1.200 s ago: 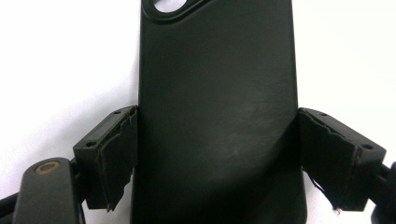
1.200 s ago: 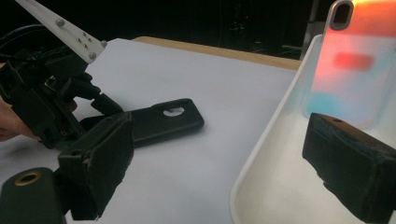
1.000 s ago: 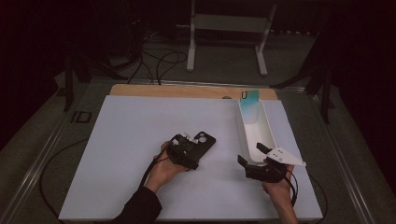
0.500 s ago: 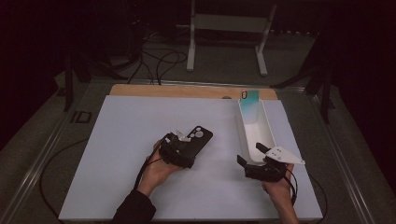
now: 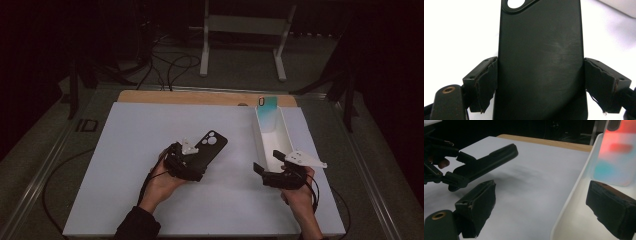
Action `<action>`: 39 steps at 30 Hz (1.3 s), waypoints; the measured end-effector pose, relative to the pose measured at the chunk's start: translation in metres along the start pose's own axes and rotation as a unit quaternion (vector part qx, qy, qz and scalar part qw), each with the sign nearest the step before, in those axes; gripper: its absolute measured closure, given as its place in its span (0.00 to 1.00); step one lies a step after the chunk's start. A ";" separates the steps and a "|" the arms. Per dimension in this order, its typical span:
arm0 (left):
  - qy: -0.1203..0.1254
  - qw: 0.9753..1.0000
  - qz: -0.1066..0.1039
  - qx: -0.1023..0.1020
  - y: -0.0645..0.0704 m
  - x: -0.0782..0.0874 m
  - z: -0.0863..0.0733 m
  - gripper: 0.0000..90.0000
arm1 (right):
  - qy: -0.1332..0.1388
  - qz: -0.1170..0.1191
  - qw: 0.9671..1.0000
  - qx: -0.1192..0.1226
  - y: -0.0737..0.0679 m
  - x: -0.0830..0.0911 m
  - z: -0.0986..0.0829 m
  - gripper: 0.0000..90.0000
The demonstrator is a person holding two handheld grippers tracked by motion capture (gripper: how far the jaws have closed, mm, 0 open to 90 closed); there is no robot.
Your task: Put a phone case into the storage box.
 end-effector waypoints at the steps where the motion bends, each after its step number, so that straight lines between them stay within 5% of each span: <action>1: 0.003 1.000 -0.001 -0.002 0.000 0.002 0.000 0.18 | -0.003 0.001 1.000 -0.002 0.000 -0.001 0.001 0.10; 3: 0.005 1.000 -0.001 -0.003 0.001 0.003 0.001 0.18 | -0.025 -0.010 1.000 -0.002 0.000 -0.006 0.004 0.11; 28: 0.050 0.998 -0.028 -0.039 0.023 0.011 0.010 0.18 | -0.069 0.065 0.995 0.000 -0.053 -0.041 0.038 0.18; 39: 0.075 0.995 -0.049 -0.048 0.035 0.016 0.016 0.18 | -0.090 0.101 0.990 -0.051 -0.057 -0.053 0.040 0.35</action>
Point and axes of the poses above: each handheld gripper's, and its own axes: x roughly backward along the jaws, z roughly out of its top, y roughly to its right, the point moved 4 cm from there along -x, roughly forward along the jaws, and after that the axes turned 6 degrees about -z, right-handed, at the moved point
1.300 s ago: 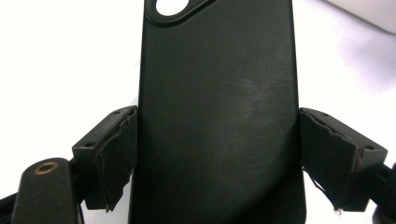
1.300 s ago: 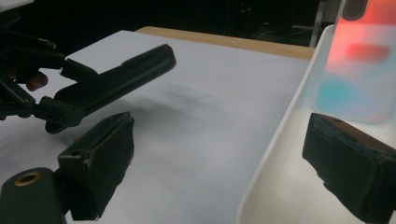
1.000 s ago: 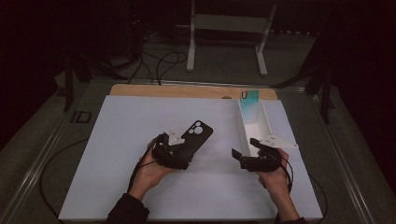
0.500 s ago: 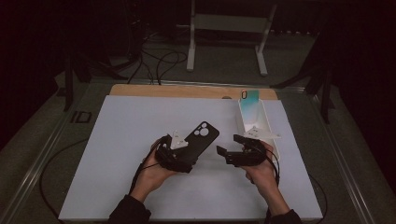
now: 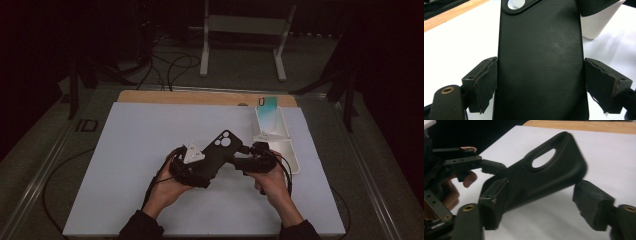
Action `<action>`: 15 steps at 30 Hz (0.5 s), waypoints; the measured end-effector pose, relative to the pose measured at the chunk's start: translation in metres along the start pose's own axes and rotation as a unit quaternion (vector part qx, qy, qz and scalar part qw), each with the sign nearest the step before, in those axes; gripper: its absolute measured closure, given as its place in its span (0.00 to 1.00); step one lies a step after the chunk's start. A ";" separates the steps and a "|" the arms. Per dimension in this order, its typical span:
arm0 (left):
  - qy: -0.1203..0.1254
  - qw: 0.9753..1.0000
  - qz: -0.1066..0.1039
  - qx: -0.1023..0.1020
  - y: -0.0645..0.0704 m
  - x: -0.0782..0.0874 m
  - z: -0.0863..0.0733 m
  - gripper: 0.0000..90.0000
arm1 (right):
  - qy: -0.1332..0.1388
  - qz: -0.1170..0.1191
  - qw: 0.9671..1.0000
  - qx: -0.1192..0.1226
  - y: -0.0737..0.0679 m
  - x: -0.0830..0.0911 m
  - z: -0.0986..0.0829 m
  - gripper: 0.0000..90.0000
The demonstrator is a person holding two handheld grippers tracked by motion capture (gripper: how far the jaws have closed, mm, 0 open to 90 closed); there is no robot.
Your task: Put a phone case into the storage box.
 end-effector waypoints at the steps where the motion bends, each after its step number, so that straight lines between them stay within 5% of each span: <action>1: 0.000 1.000 0.000 0.000 0.000 0.000 0.000 0.18 | 0.000 0.000 1.000 0.000 0.000 0.000 0.000 0.35; 15: 0.023 1.000 -0.014 -0.007 0.011 -0.001 0.006 0.17 | -0.001 0.041 0.999 -0.031 -0.007 -0.005 0.003 0.54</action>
Point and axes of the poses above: each handheld gripper's, and its own axes: x roughly backward along the jaws, z roughly out of its top, y roughly to its right, the point moved 4 cm from there along -x, roughly forward along the jaws, and after that the axes turned 6 degrees about -z, right-handed, at the moved point
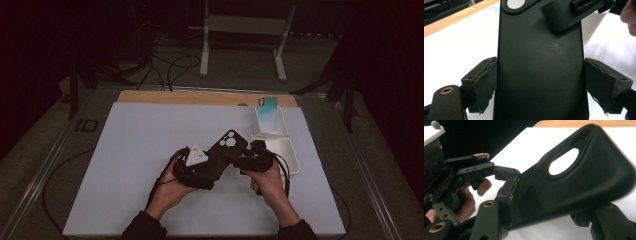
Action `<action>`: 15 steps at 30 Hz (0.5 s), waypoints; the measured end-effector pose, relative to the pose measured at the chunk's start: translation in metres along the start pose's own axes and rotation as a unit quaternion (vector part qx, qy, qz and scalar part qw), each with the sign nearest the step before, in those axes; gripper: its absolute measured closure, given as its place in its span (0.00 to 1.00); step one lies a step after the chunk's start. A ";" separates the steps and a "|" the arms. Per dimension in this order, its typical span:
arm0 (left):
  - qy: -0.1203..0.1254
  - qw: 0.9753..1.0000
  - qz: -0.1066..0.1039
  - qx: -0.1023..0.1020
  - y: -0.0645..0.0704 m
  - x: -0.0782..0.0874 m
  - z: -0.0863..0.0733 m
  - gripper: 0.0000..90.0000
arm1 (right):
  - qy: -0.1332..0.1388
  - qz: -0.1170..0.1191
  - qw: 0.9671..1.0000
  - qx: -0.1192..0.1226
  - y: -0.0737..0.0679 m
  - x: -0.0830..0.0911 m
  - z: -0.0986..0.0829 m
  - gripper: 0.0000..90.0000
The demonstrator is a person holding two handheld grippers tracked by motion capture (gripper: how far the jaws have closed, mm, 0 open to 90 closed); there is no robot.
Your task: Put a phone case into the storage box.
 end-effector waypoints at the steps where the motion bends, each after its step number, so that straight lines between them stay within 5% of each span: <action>1: 0.000 1.000 0.000 0.000 0.000 0.000 0.000 0.17 | 0.000 0.003 1.000 -0.001 -0.001 -0.001 0.000 0.57; 15: 0.001 1.000 -0.003 -0.002 0.003 -0.003 0.001 0.17 | 0.000 0.040 0.999 -0.017 -0.009 -0.004 0.000 0.75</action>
Point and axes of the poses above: each handheld gripper's, and its own axes: x roughly backward along the jaws, z roughly out of its top, y roughly to its right, the point moved 4 cm from there along -x, roughly forward along the jaws, and after that the axes turned 6 degrees about -z, right-handed, at the moved point
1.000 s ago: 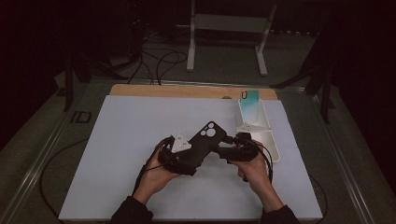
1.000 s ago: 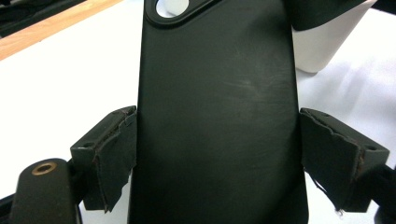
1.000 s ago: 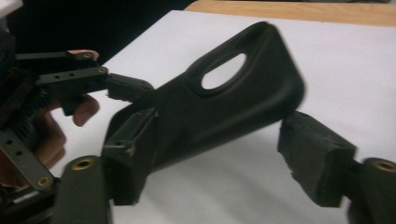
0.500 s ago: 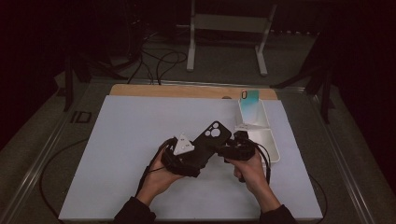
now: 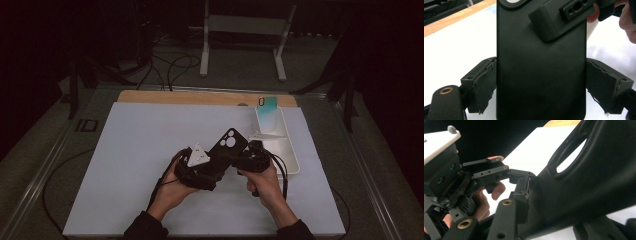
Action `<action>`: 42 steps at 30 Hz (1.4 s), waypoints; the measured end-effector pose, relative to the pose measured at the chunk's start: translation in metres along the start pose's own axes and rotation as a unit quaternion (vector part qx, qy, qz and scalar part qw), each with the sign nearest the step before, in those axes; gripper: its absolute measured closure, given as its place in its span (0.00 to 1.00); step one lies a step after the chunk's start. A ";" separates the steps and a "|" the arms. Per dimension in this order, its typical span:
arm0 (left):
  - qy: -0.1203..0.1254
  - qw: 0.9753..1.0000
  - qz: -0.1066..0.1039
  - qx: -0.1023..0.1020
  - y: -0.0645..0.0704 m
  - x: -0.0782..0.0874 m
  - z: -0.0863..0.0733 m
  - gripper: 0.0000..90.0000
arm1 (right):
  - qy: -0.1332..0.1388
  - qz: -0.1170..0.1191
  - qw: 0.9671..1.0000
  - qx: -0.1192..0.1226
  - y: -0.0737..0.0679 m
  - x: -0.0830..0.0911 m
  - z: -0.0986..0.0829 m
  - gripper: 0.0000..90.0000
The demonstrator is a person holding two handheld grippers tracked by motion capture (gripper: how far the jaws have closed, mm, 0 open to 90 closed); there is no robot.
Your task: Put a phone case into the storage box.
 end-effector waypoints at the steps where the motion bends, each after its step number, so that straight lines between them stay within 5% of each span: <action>1: -0.001 1.000 0.001 0.000 0.000 -0.001 0.000 0.17 | 0.001 0.002 1.000 0.001 0.000 0.000 0.000 0.77; 13: -0.005 1.000 0.007 -0.001 -0.001 -0.002 -0.001 0.16 | 0.006 0.004 1.000 -0.007 -0.003 -0.002 0.000 0.88; 19: -0.010 1.000 0.027 -0.007 -0.001 -0.006 -0.002 0.15 | 0.008 0.003 1.000 -0.012 -0.006 -0.003 0.000 0.94; 23: -0.007 1.000 0.022 0.000 -0.002 -0.006 -0.003 0.16 | 0.010 -0.010 1.000 0.009 -0.009 -0.004 -0.001 0.96; 42: 0.018 0.999 0.005 0.031 -0.019 0.017 -0.005 0.16 | 0.015 -0.016 0.999 0.025 -0.005 0.004 0.002 0.96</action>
Point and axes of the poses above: each handheld gripper's, and its own axes: x roughly backward along the jaws, z roughly out of its top, y roughly to its right, the point moved 4 cm from there along -x, roughly forward along the jaws, and after that the axes turned 6 degrees about -z, right-handed, at the moved point
